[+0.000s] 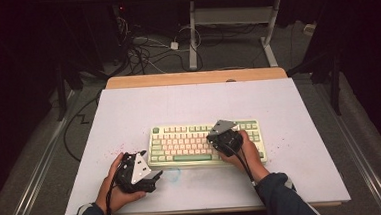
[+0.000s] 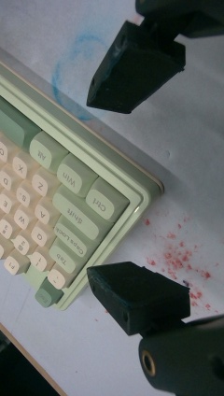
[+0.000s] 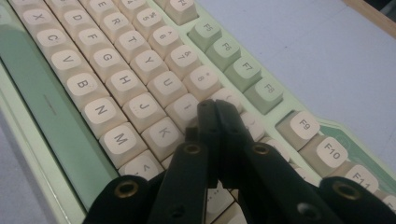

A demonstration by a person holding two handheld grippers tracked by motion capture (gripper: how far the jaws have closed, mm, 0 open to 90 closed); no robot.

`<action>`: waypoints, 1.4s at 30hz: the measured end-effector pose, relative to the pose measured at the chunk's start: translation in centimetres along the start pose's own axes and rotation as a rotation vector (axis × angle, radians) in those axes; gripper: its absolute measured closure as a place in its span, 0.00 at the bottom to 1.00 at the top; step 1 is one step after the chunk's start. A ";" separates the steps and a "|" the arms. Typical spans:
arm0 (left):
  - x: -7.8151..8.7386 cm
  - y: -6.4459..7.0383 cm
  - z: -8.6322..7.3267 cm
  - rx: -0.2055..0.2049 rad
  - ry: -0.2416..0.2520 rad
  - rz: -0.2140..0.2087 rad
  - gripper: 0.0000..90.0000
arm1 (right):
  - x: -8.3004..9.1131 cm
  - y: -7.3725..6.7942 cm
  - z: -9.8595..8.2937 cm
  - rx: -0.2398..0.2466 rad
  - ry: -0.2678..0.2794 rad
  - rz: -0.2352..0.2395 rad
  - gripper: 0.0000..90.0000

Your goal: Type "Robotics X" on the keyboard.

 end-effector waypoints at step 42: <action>0.0 -0.1 0.1 0.013 -0.002 0.018 0.22 | 6.9 -0.7 -3.1 -0.006 0.316 -0.110 0.28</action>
Point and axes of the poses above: each handheld gripper's, and its own axes: x roughly backward along the jaws, z roughly out of its top, y roughly to its right, the point moved 1 cm from there along -x, roughly forward along the jaws, and after that the axes turned 3 degrees about z, right-handed, at the moved point
